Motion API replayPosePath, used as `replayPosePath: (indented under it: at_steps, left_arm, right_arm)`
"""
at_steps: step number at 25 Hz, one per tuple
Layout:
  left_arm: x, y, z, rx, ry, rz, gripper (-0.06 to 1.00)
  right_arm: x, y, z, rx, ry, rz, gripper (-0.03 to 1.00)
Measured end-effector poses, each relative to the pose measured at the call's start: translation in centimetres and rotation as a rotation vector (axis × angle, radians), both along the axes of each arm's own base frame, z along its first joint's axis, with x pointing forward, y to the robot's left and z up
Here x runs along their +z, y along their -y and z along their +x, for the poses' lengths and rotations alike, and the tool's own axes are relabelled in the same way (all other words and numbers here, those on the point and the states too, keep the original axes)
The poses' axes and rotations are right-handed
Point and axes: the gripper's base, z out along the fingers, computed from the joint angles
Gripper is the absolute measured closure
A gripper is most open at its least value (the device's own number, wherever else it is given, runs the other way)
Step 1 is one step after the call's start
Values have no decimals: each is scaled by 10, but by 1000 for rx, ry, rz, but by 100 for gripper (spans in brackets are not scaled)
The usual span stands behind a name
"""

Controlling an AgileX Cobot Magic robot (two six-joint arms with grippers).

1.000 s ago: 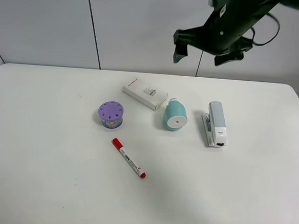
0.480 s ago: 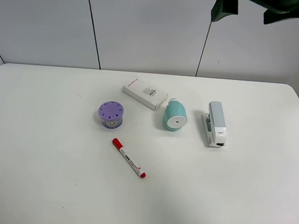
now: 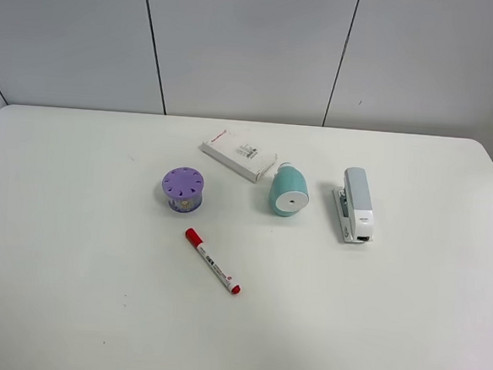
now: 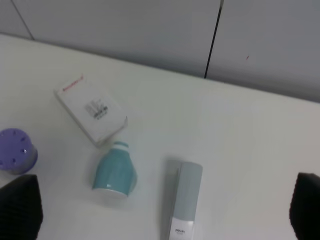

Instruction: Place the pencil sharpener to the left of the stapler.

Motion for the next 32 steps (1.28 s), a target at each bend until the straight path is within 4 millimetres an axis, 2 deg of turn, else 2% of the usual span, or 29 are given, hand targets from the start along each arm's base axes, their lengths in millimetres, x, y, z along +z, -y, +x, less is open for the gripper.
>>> replayPosePath:
  at_steps: [8,14,19,23,25,28,32]
  left_arm:
    - [0,0,0,0,0,0,-1]
    - [0,0,0,0,0,0,-1]
    - [0,0,0,0,0,0,-1]
    - [0,0,0,0,0,0,-1]
    - [0,0,0,0,0,0,-1]
    - [0,0,0,0,0,0,-1]
    - [0,0,0,0,0,0,-1]
  right_arm:
    - [38,44,-85,11,230,37,-2]
    - [45,82,-156,-121,369,-2,-2]
    - [43,95,-210,-198,485,20,-2]
    - [20,95,-237,-263,512,-13,-2]
    - [-1,94,-245,-288,494,-42,-2]
    - [-35,91,-245,-314,440,-64,-2]
    - [-79,88,-235,-332,339,-75,-2]
